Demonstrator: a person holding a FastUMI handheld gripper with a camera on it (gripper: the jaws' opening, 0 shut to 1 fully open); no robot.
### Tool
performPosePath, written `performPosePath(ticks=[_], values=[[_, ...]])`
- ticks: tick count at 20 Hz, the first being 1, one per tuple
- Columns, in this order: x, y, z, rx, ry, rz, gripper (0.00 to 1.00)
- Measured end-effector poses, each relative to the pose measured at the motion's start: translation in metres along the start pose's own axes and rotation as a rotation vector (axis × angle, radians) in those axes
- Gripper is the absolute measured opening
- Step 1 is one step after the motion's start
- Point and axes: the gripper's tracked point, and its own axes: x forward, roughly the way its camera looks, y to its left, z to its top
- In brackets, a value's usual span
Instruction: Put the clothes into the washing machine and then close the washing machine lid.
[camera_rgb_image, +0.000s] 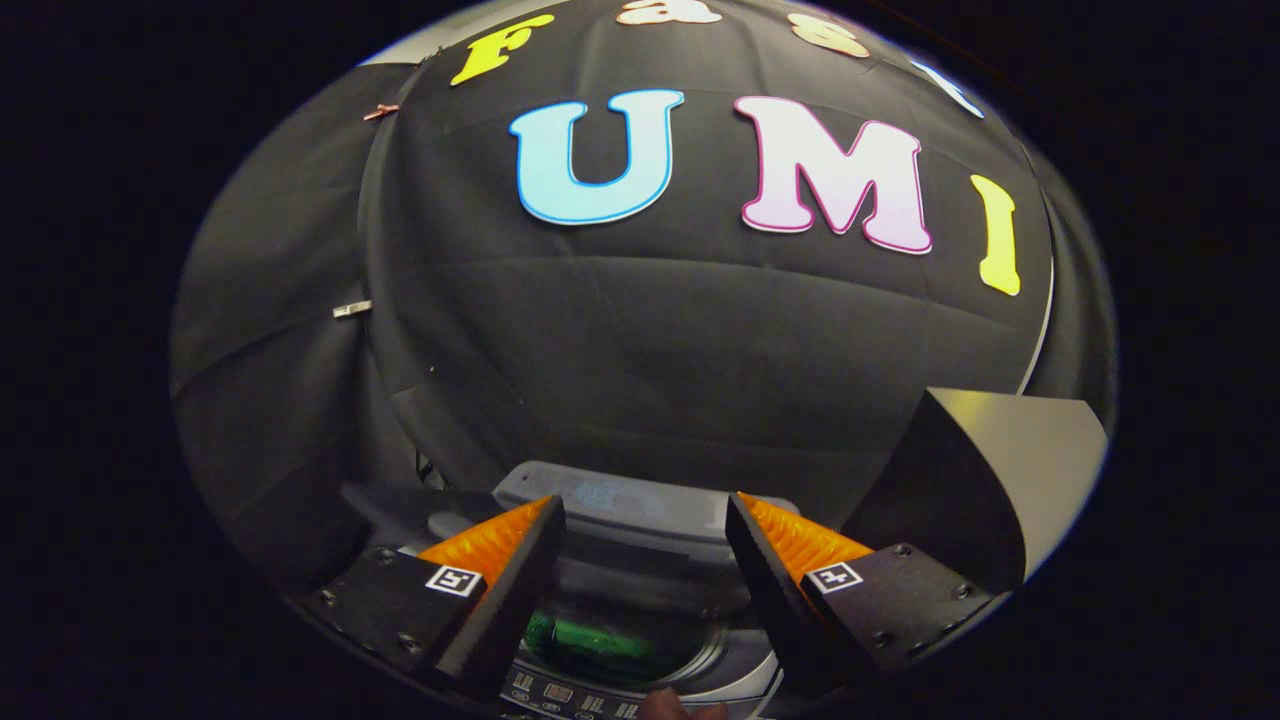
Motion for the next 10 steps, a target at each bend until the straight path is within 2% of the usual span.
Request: performPosePath(ticks=[4, 10], values=[[-0.022, -0.004, 0.011, 0.020, -0.058, -0.032, 1.00], [-0.070, -0.006, 0.063, 0.023, -0.234, -0.054, 1.00]])
